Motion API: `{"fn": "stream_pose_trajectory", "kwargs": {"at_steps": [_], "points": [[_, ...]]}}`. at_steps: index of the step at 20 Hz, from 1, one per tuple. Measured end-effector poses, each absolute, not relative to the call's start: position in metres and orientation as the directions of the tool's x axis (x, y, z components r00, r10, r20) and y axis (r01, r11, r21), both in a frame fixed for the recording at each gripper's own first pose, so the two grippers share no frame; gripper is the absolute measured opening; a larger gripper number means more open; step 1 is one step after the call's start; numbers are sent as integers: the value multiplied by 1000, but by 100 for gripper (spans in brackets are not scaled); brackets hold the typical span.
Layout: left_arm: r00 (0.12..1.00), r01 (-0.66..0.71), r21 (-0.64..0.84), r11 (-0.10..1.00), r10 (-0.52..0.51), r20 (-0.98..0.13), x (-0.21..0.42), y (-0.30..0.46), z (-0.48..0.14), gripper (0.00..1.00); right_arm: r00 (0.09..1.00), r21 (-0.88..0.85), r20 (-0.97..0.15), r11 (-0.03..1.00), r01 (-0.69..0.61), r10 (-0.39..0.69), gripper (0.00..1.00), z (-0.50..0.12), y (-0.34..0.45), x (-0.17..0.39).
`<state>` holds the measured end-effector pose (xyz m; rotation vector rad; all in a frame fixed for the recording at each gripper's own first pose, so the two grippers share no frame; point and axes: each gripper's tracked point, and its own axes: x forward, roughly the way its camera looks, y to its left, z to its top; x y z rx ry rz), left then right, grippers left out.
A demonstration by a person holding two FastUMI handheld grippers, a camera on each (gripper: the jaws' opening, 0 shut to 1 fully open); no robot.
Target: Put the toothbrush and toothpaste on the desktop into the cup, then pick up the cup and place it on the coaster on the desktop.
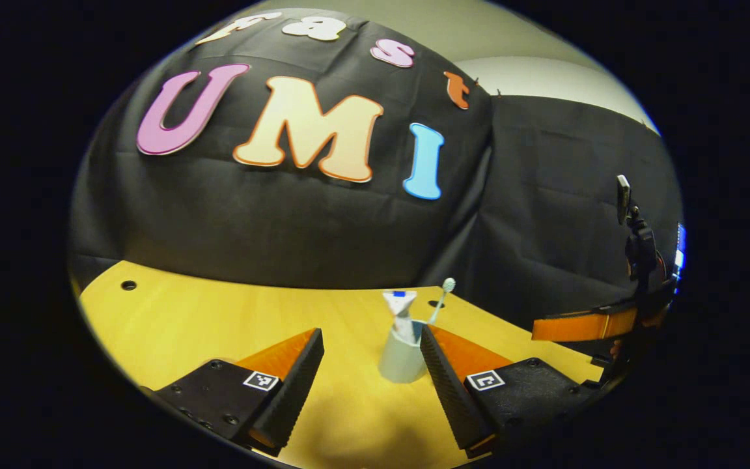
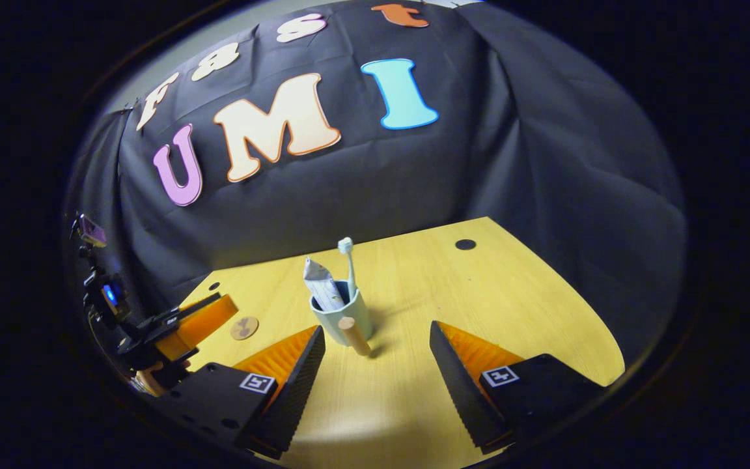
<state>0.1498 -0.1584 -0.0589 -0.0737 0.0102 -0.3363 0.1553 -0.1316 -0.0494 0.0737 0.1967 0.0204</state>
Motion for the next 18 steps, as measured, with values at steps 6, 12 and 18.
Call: {"fn": "stream_pose_trajectory", "kwargs": {"at_steps": [6, 12, 18], "points": [[989, 138, -128, 982, -143, -33, 129, -72, -66, 87, 958, -45, -275, 994, -99, 83, 99, -46, -106, 193], [998, -29, -144, 989, 21, -56, 111, 0, -70, 89, 877, -100, -460, 973, -207, 139, 99, -75, -87, 216], [980, -180, -141, 974, 164, -117, 86, 58, -87, 89, 786, -136, -613, 970, -203, 79, 99, -101, -95, 238]]}}
